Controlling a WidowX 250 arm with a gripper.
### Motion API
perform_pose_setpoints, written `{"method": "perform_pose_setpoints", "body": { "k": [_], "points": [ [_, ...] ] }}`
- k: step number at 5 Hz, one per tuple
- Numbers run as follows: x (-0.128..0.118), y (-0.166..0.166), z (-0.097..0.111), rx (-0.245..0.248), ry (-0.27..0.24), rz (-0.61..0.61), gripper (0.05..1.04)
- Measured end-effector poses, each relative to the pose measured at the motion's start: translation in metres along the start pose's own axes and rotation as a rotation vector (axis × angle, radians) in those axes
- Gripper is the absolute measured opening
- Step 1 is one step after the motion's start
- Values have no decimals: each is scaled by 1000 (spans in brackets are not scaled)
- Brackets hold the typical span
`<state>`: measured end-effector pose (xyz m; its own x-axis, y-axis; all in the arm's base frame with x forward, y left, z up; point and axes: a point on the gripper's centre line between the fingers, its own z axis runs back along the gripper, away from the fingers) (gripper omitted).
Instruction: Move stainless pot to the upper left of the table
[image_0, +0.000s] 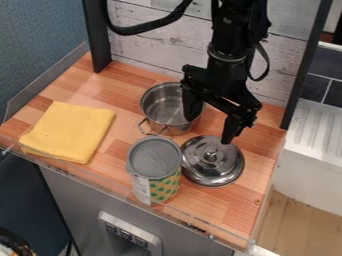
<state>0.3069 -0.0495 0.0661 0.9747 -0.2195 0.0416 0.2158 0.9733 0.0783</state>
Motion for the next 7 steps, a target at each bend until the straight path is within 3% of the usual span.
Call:
{"method": "perform_pose_setpoints", "body": {
  "k": [1, 3, 5, 6, 7],
  "points": [
    [-2, -1, -10, -2, 32, 0, 1001],
    [38, 27, -30, 23, 44, 63, 1001],
    [52, 40, -53, 30, 71, 105, 949],
    [54, 45, -71, 16, 110, 113, 722],
    [56, 46, -72, 9, 93, 94, 413]
  ]
}}
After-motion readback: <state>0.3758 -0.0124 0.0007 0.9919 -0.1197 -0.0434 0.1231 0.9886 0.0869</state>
